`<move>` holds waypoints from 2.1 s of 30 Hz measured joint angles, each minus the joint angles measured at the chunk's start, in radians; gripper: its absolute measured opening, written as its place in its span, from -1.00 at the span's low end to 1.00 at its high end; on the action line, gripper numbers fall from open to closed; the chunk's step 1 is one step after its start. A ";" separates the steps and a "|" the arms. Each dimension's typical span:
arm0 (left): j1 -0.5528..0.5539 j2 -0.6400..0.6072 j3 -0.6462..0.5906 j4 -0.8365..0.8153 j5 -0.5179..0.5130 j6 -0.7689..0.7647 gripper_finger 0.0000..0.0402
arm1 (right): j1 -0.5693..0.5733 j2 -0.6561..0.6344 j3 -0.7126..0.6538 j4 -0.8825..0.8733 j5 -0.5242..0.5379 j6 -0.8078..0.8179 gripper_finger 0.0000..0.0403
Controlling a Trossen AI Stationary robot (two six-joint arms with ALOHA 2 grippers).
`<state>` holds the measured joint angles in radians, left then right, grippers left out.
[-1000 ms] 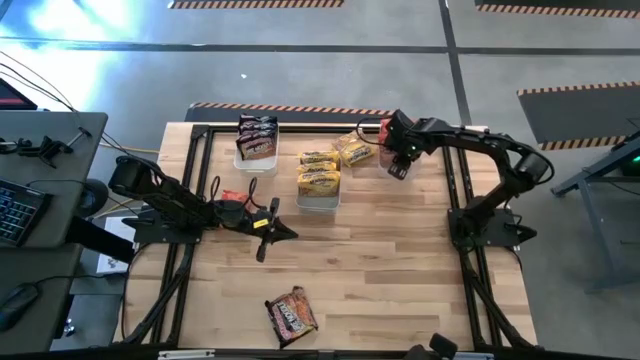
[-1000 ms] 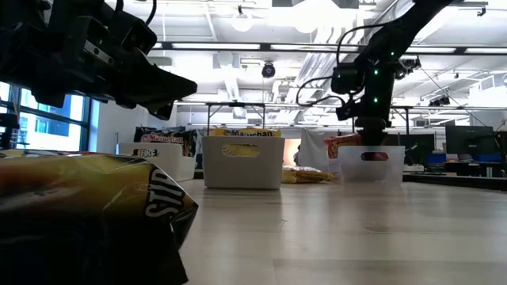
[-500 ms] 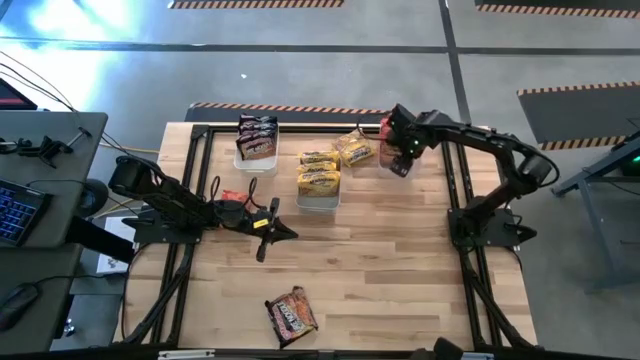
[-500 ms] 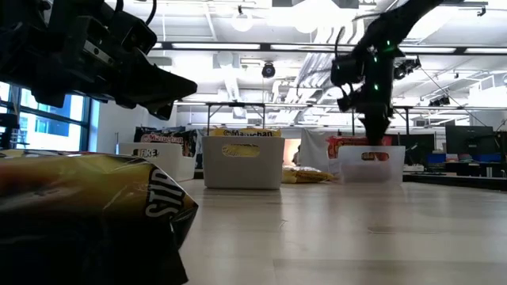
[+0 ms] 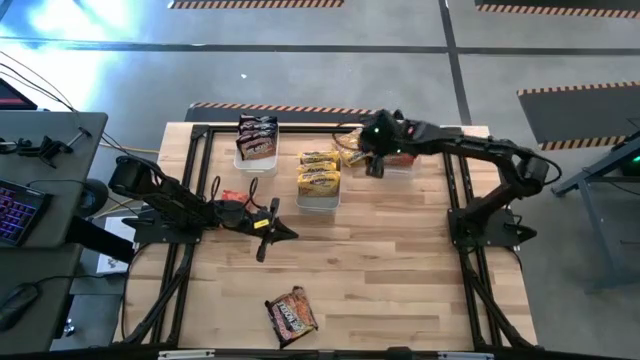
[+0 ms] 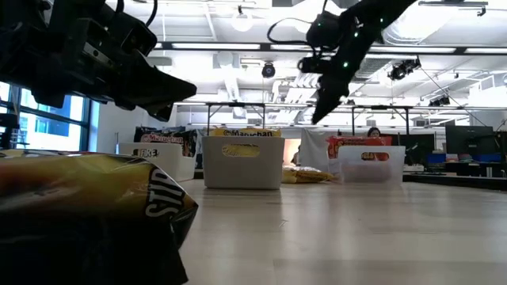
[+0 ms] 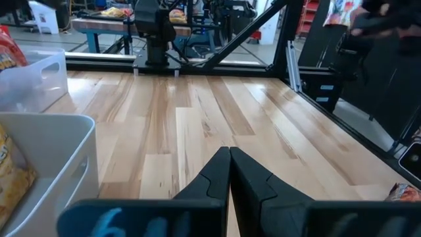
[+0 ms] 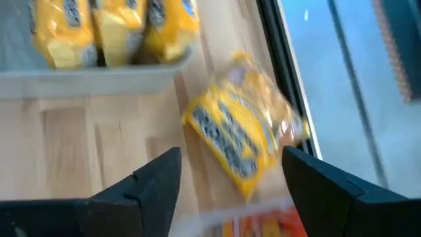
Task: Sort Maruchan noodles
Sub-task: Put the yellow noodle pack into the gray bin
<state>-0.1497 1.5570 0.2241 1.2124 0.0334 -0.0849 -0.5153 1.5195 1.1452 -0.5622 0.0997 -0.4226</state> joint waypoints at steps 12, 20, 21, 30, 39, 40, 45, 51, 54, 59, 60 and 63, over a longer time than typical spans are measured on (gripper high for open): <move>0.000 0.000 0.000 -0.010 0.000 0.000 -1.00 | 0.012 0.216 -0.096 0.268 0.057 -0.126 0.22; 0.000 0.000 0.000 -0.010 0.000 0.000 -1.00 | 0.001 0.333 -0.031 0.291 0.065 -0.167 0.13; 0.000 0.000 0.000 -0.010 0.000 0.000 -1.00 | 0.000 0.343 -0.024 0.291 0.064 -0.176 0.10; 0.000 0.000 0.000 -0.012 0.000 0.000 -1.00 | -0.002 0.385 -0.004 0.304 0.069 -0.188 -0.26; 0.000 0.000 0.000 -0.011 0.000 0.000 -1.00 | -0.001 0.386 -0.004 0.317 0.079 -0.174 -0.85; 0.000 0.000 0.000 -0.011 0.000 0.000 -1.00 | -0.001 0.385 -0.004 0.321 0.079 -0.161 -0.91; 0.000 0.000 0.000 -0.010 -0.017 0.000 -1.00 | -0.001 0.384 0.005 0.318 0.079 -0.119 -0.95; -0.001 0.000 0.000 0.017 -0.020 -0.001 -1.00 | -0.001 0.381 0.077 0.268 0.074 -0.048 -0.99; -0.001 0.000 0.000 0.020 -0.020 -0.004 -1.00 | -0.001 0.376 0.137 0.209 0.071 -0.003 -1.00; -0.001 0.000 0.000 0.022 -0.021 -0.016 -1.00 | 0.001 0.373 0.252 0.090 0.075 0.052 -1.00; -0.001 0.000 0.000 0.023 -0.021 -0.017 -1.00 | 0.003 0.373 0.275 0.067 0.076 0.059 -1.00; -0.004 0.000 0.000 0.035 -0.024 -0.017 -1.00 | 0.015 0.373 0.356 -0.010 0.100 0.085 -1.00</move>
<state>-0.1537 1.5570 0.2237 1.2476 0.0097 -0.1020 -0.5001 1.8927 1.5016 -0.5727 0.1998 -0.3376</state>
